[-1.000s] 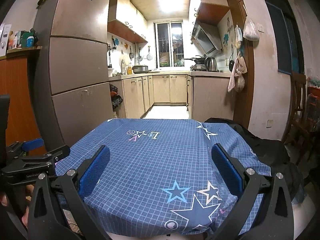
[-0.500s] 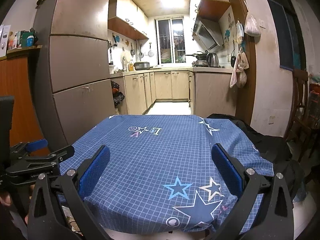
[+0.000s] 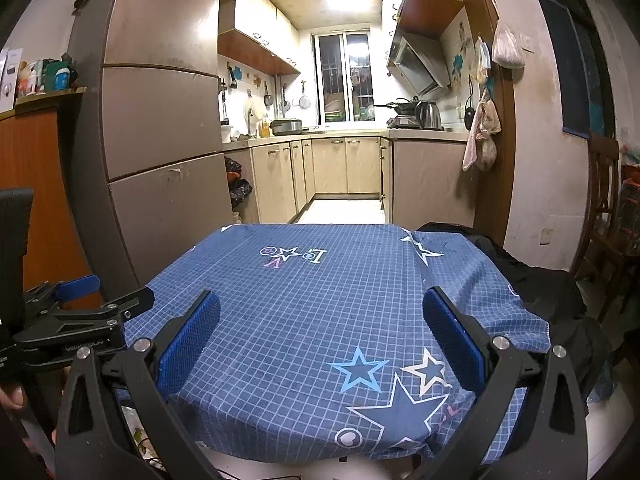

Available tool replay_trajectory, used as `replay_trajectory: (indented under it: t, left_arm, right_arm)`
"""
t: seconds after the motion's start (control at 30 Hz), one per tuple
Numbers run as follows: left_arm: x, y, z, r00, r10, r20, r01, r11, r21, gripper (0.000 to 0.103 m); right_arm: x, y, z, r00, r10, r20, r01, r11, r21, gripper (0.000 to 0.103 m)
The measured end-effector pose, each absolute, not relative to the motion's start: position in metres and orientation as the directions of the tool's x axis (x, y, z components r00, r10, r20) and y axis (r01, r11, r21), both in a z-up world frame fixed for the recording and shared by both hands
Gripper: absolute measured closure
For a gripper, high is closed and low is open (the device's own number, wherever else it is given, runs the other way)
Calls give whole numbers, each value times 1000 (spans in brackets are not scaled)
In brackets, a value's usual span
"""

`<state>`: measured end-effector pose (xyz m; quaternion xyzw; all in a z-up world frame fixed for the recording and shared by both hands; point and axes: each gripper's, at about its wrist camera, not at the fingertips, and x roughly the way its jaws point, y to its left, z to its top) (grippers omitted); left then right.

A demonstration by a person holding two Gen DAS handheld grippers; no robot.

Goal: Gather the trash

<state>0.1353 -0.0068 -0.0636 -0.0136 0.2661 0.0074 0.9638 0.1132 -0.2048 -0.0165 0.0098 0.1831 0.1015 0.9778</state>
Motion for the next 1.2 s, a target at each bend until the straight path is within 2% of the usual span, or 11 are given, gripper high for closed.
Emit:
replay_trajectory:
  t: [1.2]
  left_arm:
    - [142, -15, -69, 843, 11, -538, -18, 1000, -7, 5]
  right_arm:
    - [110, -205, -20, 907, 216, -362, -208, 976, 61, 5]
